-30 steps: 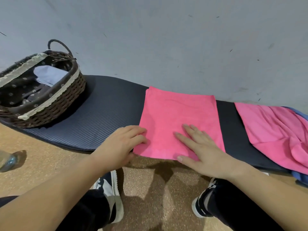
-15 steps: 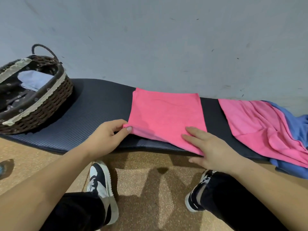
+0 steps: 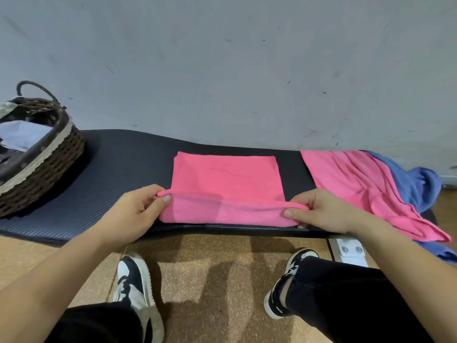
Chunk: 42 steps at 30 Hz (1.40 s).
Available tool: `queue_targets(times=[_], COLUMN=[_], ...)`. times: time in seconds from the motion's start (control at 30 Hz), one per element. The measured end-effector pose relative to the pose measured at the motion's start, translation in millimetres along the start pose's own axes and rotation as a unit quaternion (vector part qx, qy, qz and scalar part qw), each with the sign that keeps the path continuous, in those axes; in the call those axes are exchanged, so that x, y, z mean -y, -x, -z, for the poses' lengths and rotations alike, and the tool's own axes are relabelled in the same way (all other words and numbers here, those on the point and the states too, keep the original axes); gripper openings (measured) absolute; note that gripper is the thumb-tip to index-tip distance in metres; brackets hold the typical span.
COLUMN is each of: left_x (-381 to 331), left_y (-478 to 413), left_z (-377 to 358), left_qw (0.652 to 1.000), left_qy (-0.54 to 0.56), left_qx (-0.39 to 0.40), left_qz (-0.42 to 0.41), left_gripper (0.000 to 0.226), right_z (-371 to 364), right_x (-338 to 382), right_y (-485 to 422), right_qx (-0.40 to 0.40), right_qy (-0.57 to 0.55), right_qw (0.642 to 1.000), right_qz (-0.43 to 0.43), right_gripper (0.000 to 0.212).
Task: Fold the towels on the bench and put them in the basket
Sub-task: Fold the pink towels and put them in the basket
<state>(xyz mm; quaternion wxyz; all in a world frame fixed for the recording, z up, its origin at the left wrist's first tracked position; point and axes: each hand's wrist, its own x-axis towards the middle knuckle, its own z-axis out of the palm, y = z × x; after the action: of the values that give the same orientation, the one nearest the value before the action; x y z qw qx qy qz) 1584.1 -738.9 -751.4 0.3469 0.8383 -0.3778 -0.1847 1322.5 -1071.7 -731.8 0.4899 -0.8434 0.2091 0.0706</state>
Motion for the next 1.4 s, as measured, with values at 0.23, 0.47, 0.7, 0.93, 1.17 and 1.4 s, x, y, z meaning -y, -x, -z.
queue_targets(times=[0.23, 0.47, 0.7, 0.93, 1.17, 1.4], left_x=[-18, -22, -16, -7, -7, -18], left_y=[-6, -43, -94, -118, -116, -117], left_z=[8, 8, -7, -20, -24, -27], left_qw=[1.000, 0.997, 0.991, 0.967, 0.971, 0.978], left_qy=[-0.005, -0.003, -0.060, -0.204, -0.177, -0.130], left_qx=[-0.018, -0.064, -0.075, -0.033, -0.055, 0.000], left_qz=[0.008, 0.033, 0.094, 0.150, 0.151, 0.161], left_gripper=[0.028, 0.031, 0.033, 0.032, 0.029, 0.073], right_z=[10, 25, 24, 20, 17, -6], right_x=[8, 16, 5, -14, -14, 14], right_y=[-10, -52, -104, -121, -117, -101], right_qx=[0.051, -0.090, -0.178, -0.200, -0.221, -0.181], right_qy=[-0.099, -0.096, -0.032, 0.014, 0.006, 0.217], right_qw=[0.992, 0.990, 0.979, 0.971, 0.966, 0.959], right_qz=[-0.062, -0.060, -0.098, -0.134, -0.131, 0.030], right_gripper=[0.022, 0.022, 0.019, 0.011, 0.011, 0.060])
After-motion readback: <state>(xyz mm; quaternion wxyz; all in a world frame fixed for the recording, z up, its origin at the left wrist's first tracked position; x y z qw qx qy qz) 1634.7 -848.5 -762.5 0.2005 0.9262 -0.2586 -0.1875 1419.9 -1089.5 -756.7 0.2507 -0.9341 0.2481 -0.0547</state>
